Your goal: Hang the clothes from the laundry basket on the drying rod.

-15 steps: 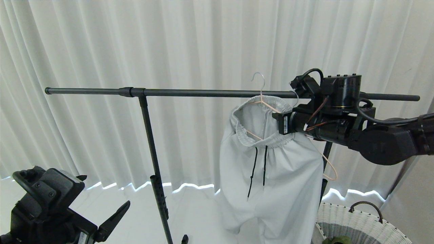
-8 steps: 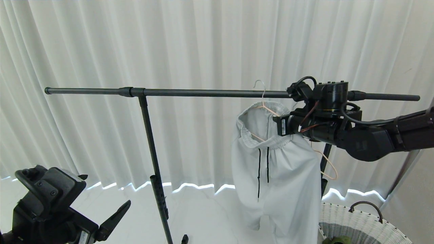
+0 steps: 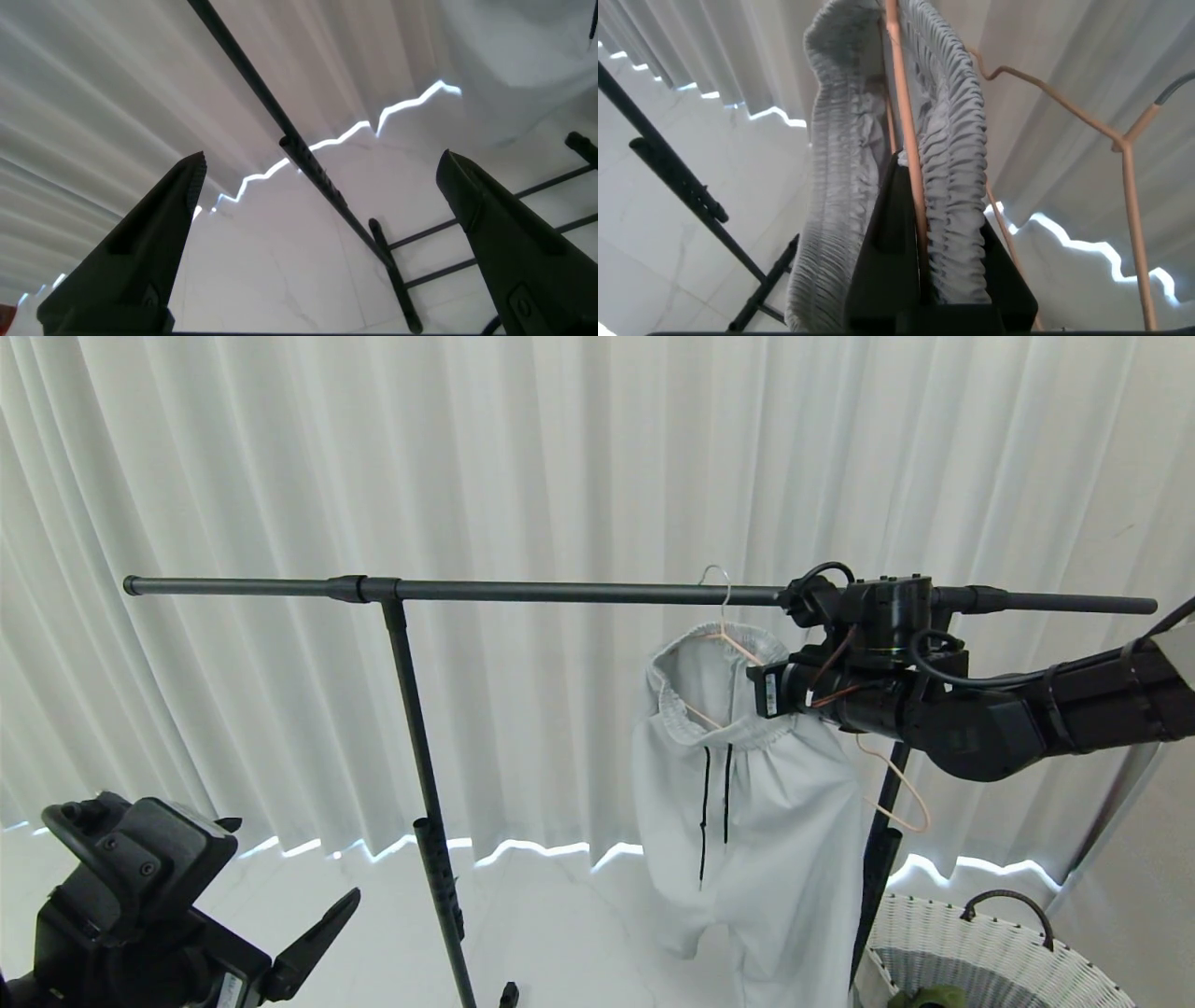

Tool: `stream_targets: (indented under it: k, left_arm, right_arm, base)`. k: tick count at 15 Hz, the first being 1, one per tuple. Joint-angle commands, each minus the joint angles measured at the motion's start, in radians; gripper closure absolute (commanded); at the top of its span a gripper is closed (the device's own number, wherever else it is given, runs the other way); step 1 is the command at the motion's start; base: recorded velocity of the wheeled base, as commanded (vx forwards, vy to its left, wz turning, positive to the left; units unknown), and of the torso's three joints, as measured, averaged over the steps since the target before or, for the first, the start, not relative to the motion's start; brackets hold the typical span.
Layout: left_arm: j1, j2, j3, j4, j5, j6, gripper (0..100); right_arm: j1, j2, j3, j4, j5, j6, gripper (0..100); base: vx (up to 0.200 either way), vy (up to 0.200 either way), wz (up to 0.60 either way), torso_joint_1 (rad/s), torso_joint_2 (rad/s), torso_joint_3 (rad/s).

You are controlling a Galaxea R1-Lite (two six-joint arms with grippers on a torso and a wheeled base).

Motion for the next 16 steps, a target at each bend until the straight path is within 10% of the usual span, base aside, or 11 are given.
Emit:
stream_targets:
  k: [1, 15, 16]
  left_arm:
    - [0.000, 0.000, 0.000, 0.000, 0.001, 0.000, 0]
    - [0.000, 0.000, 0.000, 0.000, 0.001, 0.000, 0]
    - [0.000, -0.002, 0.000, 0.000, 0.001, 0.000, 0]
  right_arm:
    - [0.001, 0.016, -0.007, 0.001, -0.003, 0.002, 100]
    - [-0.004, 0.051, -0.061, 0.003, -0.028, 0.002, 100]
    - [-0.004, 0.051, -0.062, 0.003, -0.028, 0.002, 0]
  base:
    - [0.000, 0.000, 0.00, 0.000, 0.00, 0.000]
    - [0.000, 0.000, 0.00, 0.000, 0.00, 0.000]
    - [0.000, 0.000, 0.00, 0.000, 0.00, 0.000]
